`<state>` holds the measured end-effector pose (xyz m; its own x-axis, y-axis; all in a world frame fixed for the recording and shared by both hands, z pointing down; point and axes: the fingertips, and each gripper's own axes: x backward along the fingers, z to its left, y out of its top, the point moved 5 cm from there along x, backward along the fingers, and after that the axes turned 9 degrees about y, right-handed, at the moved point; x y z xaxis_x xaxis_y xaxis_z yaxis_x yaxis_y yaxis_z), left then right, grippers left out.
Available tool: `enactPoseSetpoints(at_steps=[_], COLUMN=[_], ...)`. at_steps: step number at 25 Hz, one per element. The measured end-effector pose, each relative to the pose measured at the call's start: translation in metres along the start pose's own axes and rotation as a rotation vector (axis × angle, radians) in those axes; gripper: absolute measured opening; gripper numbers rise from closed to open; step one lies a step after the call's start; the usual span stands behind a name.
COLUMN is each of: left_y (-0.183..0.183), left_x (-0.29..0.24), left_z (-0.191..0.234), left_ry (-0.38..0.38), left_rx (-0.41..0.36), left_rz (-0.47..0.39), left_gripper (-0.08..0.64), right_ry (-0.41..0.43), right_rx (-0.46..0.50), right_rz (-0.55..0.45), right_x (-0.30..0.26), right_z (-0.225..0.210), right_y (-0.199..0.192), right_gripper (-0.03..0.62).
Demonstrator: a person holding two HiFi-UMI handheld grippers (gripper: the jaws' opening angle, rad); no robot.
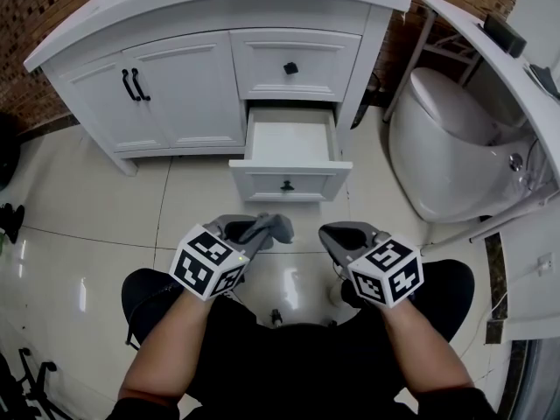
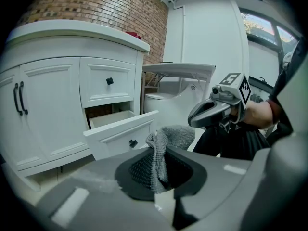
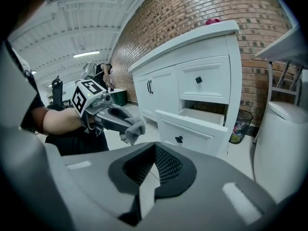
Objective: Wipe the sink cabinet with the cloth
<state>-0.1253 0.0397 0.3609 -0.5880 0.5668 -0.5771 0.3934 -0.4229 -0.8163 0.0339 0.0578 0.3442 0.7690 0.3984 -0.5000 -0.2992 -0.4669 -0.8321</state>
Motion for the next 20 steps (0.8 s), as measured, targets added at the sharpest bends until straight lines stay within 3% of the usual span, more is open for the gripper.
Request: enactPoseSetpoints(at_steps=[20], left_y=[0.0044], left_x=[0.0017], left_z=[-0.0012], left_ry=[-0.005], left_rx=[0.007], left_rz=[-0.029], left_gripper=[0.037], right_ry=[0.012], right_rx=[-0.004], right_rz=[-0.004], right_x=[-0.0044], right_z=[-0.0006], right_y=[-0.0008], right_gripper=[0.003])
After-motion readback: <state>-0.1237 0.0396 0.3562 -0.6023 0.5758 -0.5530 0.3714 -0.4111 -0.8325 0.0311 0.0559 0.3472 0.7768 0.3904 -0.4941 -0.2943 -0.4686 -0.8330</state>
